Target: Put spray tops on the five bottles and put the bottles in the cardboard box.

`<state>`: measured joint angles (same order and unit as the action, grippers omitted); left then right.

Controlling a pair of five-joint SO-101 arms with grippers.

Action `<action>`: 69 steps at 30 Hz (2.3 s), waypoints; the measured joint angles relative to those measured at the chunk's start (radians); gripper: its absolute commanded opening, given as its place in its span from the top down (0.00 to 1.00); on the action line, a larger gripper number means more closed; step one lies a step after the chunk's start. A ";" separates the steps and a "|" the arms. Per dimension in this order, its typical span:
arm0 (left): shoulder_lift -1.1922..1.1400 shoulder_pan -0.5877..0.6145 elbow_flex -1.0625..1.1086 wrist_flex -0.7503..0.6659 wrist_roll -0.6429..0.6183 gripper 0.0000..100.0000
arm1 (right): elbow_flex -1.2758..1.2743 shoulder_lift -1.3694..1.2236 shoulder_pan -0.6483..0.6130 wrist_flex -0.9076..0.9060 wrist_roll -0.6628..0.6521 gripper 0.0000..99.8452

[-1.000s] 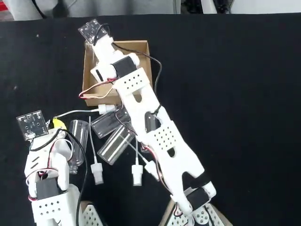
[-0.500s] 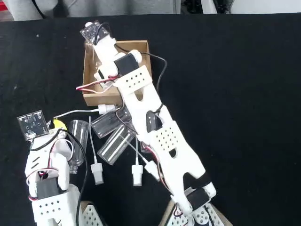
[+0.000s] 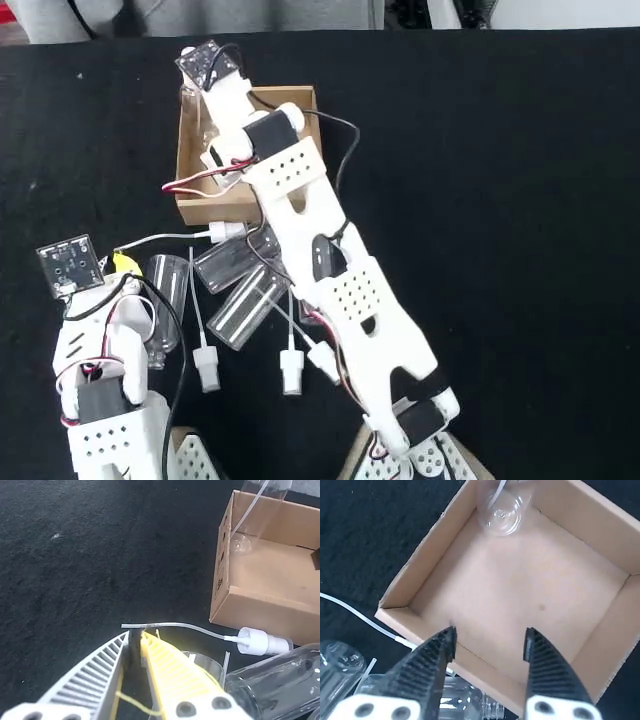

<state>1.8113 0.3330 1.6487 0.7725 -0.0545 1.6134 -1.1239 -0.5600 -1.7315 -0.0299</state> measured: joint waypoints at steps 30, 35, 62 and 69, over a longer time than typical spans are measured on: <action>0.000 0.000 0.000 0.000 0.000 0.97 | -0.371 0.425 0.000 -0.002 0.000 0.83; 0.000 0.000 0.000 0.000 0.000 0.97 | -0.529 0.557 0.000 -0.002 0.000 0.83; 0.000 0.000 0.000 0.000 0.000 0.97 | -1.186 1.043 0.000 0.018 0.035 0.83; 0.000 0.000 0.000 0.000 0.000 0.97 | -1.439 1.091 0.008 0.153 0.043 0.83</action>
<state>1.8113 0.3330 1.6487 0.7725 -0.0545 0.1741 -0.0330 -0.5524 -1.5781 0.0130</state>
